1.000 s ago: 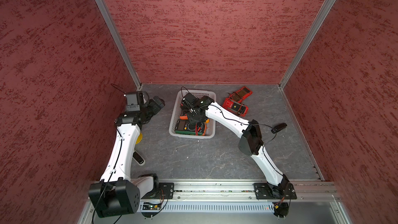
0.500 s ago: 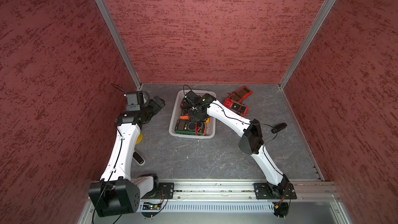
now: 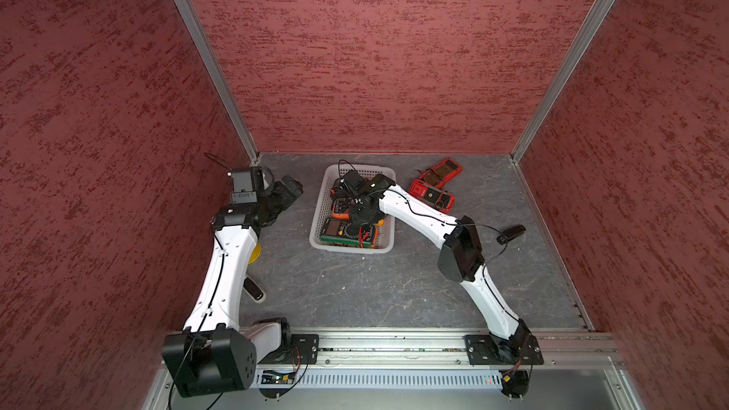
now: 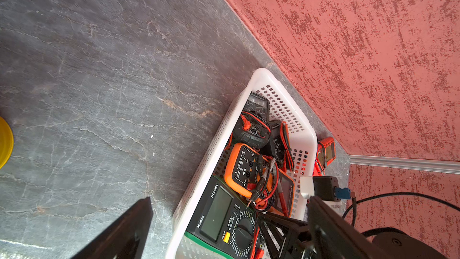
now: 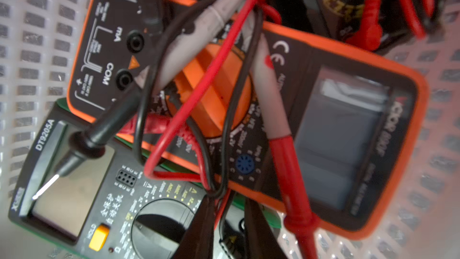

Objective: Put the multimeter into the basket
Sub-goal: Place the multimeter in the basket, then pick up the multimeter from the center of the board.

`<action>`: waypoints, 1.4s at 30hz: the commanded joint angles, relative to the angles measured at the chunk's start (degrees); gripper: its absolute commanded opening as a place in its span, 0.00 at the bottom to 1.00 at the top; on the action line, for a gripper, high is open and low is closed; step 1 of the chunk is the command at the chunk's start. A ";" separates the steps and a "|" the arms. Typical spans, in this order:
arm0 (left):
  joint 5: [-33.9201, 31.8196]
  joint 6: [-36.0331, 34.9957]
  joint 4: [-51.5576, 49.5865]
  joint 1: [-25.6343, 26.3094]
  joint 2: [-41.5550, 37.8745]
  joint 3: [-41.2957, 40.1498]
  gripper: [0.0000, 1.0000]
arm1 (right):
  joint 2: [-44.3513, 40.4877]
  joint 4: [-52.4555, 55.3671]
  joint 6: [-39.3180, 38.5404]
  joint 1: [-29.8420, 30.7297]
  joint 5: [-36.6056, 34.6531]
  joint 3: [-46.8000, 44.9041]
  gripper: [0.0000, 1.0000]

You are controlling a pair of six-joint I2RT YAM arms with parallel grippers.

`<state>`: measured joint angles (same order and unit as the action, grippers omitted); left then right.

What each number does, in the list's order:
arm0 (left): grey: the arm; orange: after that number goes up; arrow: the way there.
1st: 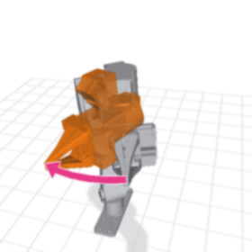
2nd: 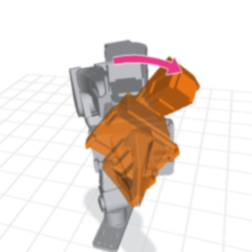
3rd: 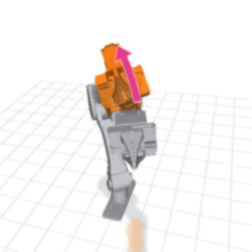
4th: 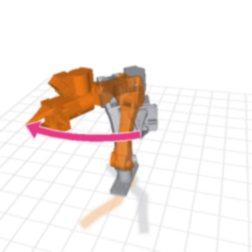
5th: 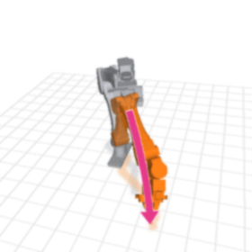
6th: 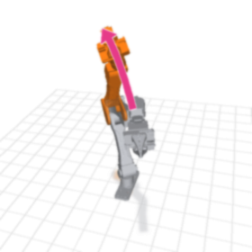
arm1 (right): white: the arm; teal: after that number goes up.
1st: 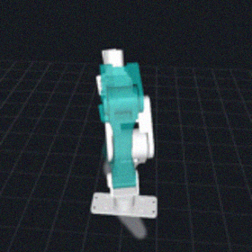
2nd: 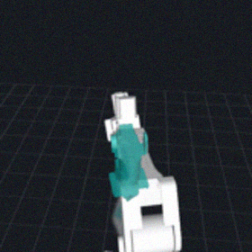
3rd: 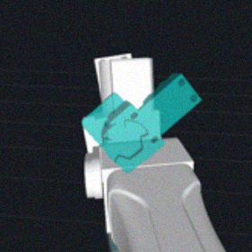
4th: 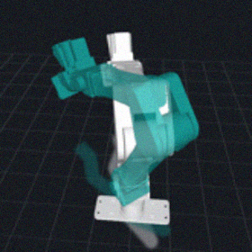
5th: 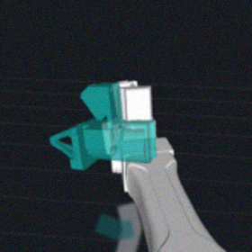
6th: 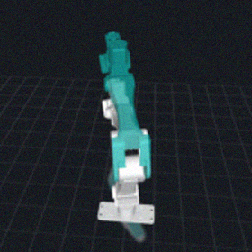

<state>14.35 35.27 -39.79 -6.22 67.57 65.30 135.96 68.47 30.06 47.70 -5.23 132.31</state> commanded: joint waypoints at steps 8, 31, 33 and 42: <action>-0.54 -0.79 0.43 0.76 -0.42 0.33 1.00 | -6.76 -0.32 -2.00 -0.46 4.18 -0.52 0.32; 3.21 -2.64 3.06 1.59 1.69 3.17 1.00 | -29.65 -16.81 0.04 -29.67 17.16 -26.34 0.80; 3.36 -2.58 3.62 1.70 1.80 3.17 1.00 | -32.35 -24.10 1.48 -34.95 22.40 -35.12 0.99; 5.75 -2.18 4.88 3.03 4.17 3.74 1.00 | -29.26 -44.62 -2.05 -48.36 36.41 -51.77 0.99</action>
<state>18.35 33.78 -36.51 -3.88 70.78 67.37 105.19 33.45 30.92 -0.54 24.86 80.09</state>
